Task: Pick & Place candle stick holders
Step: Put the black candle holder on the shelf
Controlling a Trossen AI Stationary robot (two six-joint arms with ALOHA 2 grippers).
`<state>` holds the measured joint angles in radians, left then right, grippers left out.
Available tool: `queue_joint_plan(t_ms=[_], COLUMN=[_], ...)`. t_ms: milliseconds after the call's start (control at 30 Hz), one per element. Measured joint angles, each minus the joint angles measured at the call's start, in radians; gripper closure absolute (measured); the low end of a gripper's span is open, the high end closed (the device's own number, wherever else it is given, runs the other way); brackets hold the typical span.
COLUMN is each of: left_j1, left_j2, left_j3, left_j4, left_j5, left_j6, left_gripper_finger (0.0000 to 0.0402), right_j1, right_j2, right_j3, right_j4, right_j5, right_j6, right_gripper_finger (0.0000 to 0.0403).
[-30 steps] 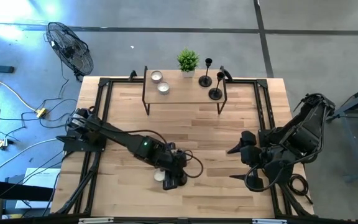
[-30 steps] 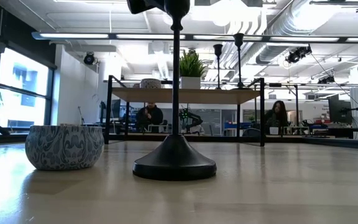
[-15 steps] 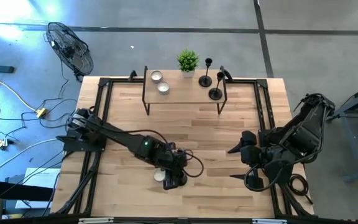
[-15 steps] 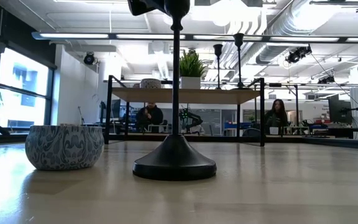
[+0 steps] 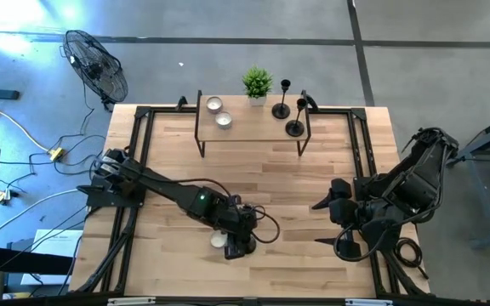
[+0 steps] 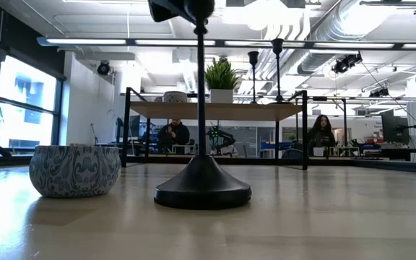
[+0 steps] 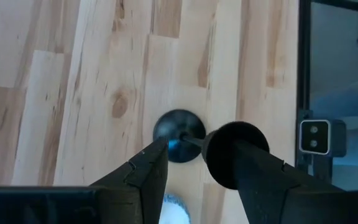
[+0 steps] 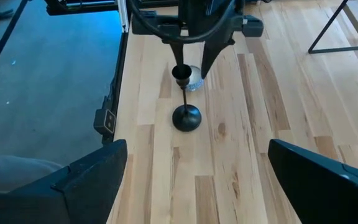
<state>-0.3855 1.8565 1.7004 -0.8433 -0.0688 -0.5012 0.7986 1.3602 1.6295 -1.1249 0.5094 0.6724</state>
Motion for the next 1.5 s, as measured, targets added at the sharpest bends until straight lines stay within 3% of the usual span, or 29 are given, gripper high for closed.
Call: queue_joint_plan(t_ms=[300,600,700,1000,1233,1500], left_j1=[0.0,0.035,0.05,0.052,0.053,0.052], left_j2=[0.009,0.009,0.009,0.001,0.001,-0.001], left_j3=[0.0,0.0,-0.001,0.017,0.154,0.369], left_j4=[0.011,0.003,0.011,-0.029,-0.193,-0.315], left_j5=[-0.008,0.113,0.176,0.157,0.109,0.1], left_j6=[-0.02,-0.031,-0.03,-0.026,0.0,0.058], left_gripper_finger=[0.0249,0.0386,0.0384,0.0396,0.0399,0.04], right_j1=[0.0,0.0,0.0,-0.001,0.0,-0.008], right_j2=[0.0,0.0,0.0,0.0,0.0,0.002], right_j3=[0.0,0.0,0.0,0.0,0.0,-0.014], right_j4=[-0.001,-0.003,-0.003,-0.023,-0.006,0.083], right_j5=[0.0,0.003,0.005,0.112,0.086,0.147], right_j6=[0.001,0.0,0.0,-0.028,-0.045,-0.1], right_gripper_finger=[0.0018,0.0018,0.0018,0.0018,0.0018,0.0018])
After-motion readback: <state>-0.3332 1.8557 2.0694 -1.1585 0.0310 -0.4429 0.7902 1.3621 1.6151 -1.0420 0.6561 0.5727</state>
